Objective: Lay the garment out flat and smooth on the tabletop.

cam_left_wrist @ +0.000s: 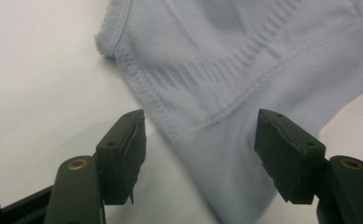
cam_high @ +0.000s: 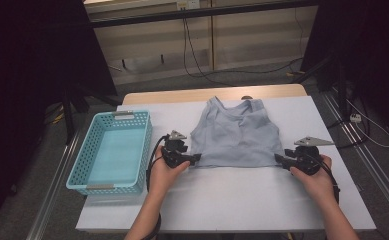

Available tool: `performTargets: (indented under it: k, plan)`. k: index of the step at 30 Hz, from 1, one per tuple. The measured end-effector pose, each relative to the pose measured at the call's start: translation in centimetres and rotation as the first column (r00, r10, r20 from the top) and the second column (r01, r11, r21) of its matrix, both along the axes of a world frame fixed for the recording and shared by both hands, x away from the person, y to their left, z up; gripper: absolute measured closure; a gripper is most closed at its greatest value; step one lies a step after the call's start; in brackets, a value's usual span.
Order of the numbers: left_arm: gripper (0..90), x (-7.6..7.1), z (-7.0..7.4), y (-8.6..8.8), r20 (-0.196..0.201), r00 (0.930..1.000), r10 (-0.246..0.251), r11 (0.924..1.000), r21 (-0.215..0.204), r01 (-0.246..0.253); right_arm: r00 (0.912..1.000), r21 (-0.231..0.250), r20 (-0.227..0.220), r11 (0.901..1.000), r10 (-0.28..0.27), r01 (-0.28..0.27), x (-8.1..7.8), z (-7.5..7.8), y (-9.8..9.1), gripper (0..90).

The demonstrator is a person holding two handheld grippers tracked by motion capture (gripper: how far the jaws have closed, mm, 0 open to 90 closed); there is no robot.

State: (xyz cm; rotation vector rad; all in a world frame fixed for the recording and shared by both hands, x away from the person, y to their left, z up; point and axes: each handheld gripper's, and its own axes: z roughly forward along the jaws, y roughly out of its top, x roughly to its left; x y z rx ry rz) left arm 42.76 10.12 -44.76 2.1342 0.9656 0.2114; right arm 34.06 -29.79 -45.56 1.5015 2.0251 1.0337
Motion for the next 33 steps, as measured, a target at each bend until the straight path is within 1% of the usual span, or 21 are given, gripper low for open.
performTargets:
  k: [2,3,5,7,9,11,13,15,17,19,22,23,24,25,26,27,28,29,31,32,33]
  plan:
    - [34.4,0.1,-0.1,0.1,0.007,1.0000,0.005,1.0000,0.005,-0.005,0.9999,-0.008,-0.017,1.0000,0.001,-0.001,0.1,-0.3,0.1,54.8]
    - [34.3,0.1,-0.2,0.1,0.013,0.9998,0.016,0.9999,0.004,-0.016,0.9997,-0.009,-0.024,1.0000,-0.002,0.002,0.2,-0.5,0.1,54.7]
    - [34.3,0.2,-0.4,0.3,0.019,0.9996,0.022,0.9995,0.021,-0.022,0.9996,0.003,-0.025,0.9999,-0.011,0.011,0.2,-0.5,0.0,56.4]
    - [34.3,0.3,-0.7,0.4,0.014,0.9995,0.029,0.9991,0.030,-0.030,0.9997,0.001,-0.022,0.9999,-0.010,0.010,0.2,-0.5,0.0,61.8]
    - [34.5,0.3,-0.8,0.4,0.023,0.9989,0.040,0.9989,0.024,-0.041,0.9998,0.005,-0.021,1.0000,0.001,-0.001,0.2,-0.5,0.1,68.6]
    - [34.5,0.3,-0.8,0.4,0.021,0.9994,0.028,0.9989,0.037,-0.029,0.9998,0.006,-0.021,1.0000,0.003,-0.003,0.2,-0.5,0.2,71.6]
    - [34.8,0.3,-0.9,0.2,0.033,0.9986,0.041,0.9983,0.041,-0.042,0.9997,0.013,-0.022,0.9999,0.001,0.000,0.2,-0.6,0.1,73.6]
    - [36.7,0.3,-0.9,0.0,0.033,0.9988,0.037,0.9981,0.048,-0.039,0.9998,0.017,-0.021,0.9999,0.004,-0.004,0.1,-0.6,0.1,75.9]
    - [41.2,0.4,-0.8,-0.3,0.035,0.9987,0.035,0.9977,0.057,-0.037,0.9999,0.003,-0.014,1.0000,0.009,-0.009,0.1,-0.6,0.3,78.9]
    - [45.4,0.5,-0.8,-0.5,0.028,0.9988,0.041,0.9978,0.052,-0.042,0.9999,-0.012,-0.007,0.9999,0.012,-0.012,0.0,-0.6,0.5,79.8]
    - [55.6,0.5,-0.7,-0.7,0.016,0.9996,0.024,0.9990,0.037,-0.024,0.9999,-0.012,-0.007,0.9999,0.008,-0.008,0.0,-0.6,0.5,80.4]
    - [59.8,0.5,-0.7,-0.7,0.012,0.9998,0.016,0.9991,0.038,-0.016,0.9999,-0.010,-0.008,0.9999,0.007,-0.007,0.0,-0.6,0.5,80.4]
    - [61.3,0.5,-0.7,-0.7,0.011,0.9999,0.010,0.9992,0.038,-0.010,0.9999,-0.009,-0.008,0.9999,0.007,-0.007,0.0,-0.6,0.5,80.4]
    - [65.4,0.4,-0.7,-0.8,-0.001,1.0000,0.007,0.9997,0.024,-0.006,1.0000,-0.009,-0.008,0.9999,0.006,-0.006,0.0,-0.6,0.5,80.4]
    - [70.6,0.4,-0.6,-0.9,-0.006,1.0000,0.001,0.9997,0.025,-0.001,1.0000,-0.010,-0.007,0.9999,0.005,-0.005,0.0,-0.6,0.6,80.4]
    - [72.3,0.4,-0.6,-0.9,-0.007,1.0000,-0.005,0.9996,0.026,0.005,1.0000,-0.012,-0.007,0.9999,0.003,-0.003,0.0,-0.6,0.6,80.4]
    - [75.0,0.4,-0.6,-1.0,-0.022,0.9997,-0.007,0.9999,0.014,0.007,1.0000,-0.014,-0.005,0.9999,0.004,-0.004,0.0,-0.6,0.6,80.3]
    - [80.5,0.4,-0.6,-1.0,-0.033,0.9994,-0.011,0.9999,0.009,0.012,1.0000,-0.015,-0.004,0.9999,0.005,-0.005,-0.1,-0.6,0.6,80.3]
    - [82.4,0.4,-0.5,-1.1,-0.030,0.9994,-0.015,0.9997,0.019,0.016,1.0000,-0.015,-0.004,0.9999,0.004,-0.004,-0.1,-0.6,0.6,80.3]
    - [82.9,0.5,-0.4,-1.1,-0.037,0.9990,-0.023,0.9993,0.027,0.024,1.0000,-0.014,-0.004,0.9999,0.004,-0.004,-0.1,-0.6,0.6,80.3]
    - [83.4,0.4,-0.4,-1.2,-0.033,0.9993,-0.017,0.9994,0.030,0.018,1.0000,-0.016,-0.003,0.9999,0.004,-0.004,-0.1,-0.6,0.6,80.4]
